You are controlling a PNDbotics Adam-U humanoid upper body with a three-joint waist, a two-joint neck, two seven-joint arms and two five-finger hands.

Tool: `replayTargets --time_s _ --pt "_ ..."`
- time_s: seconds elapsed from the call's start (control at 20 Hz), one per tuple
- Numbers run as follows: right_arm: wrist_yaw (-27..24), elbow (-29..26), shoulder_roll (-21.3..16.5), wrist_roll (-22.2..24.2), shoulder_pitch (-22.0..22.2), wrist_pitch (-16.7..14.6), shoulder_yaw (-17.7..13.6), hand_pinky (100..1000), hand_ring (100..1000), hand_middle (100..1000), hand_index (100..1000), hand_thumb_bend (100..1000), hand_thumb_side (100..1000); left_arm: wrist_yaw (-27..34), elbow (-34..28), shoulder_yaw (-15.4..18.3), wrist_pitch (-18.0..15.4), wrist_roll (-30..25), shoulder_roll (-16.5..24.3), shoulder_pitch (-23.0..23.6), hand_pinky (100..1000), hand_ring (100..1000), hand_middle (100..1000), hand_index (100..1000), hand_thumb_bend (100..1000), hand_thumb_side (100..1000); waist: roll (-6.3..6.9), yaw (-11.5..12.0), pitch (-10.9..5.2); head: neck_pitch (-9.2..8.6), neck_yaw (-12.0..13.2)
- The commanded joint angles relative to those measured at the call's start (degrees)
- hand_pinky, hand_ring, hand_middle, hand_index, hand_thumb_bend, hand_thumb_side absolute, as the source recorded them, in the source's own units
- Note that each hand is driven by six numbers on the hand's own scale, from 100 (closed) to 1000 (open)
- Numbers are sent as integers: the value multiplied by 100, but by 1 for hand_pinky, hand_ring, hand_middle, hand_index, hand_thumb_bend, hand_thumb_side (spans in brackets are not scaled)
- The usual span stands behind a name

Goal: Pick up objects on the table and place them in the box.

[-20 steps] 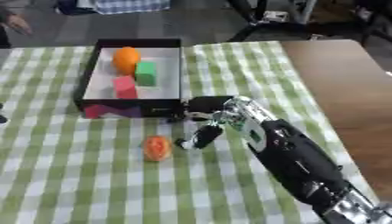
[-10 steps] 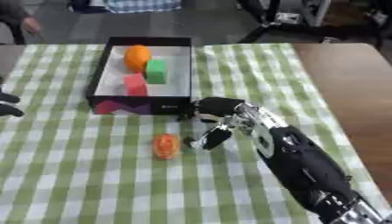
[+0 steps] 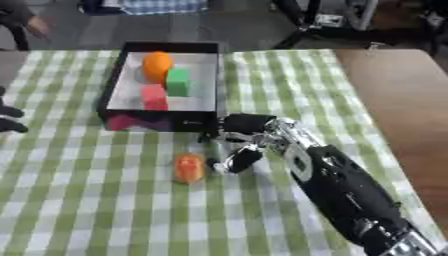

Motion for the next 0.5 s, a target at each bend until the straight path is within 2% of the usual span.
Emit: replayTargets --time_s 0.05,0.1,0.5 --pt "-299 -302 -132 182 -79 37 72 886 785 759 865 165 611 -11 -57 46 -3 1 66 -48 737 522 578 912 265 807 41 -2 -145 -5 1" --pt "-382 -355 -141 238 -76 51 100 887 785 759 865 131 604 -10 -56 46 -2 0 65 -49 737 522 578 912 265 807 43 -2 -145 -5 -2" --pt "-715 -544 -145 648 -64 95 280 887 785 760 865 128 610 -9 -53 39 -3 -10 66 -51 738 522 579 912 257 810 47 -5 -146 -5 -21"
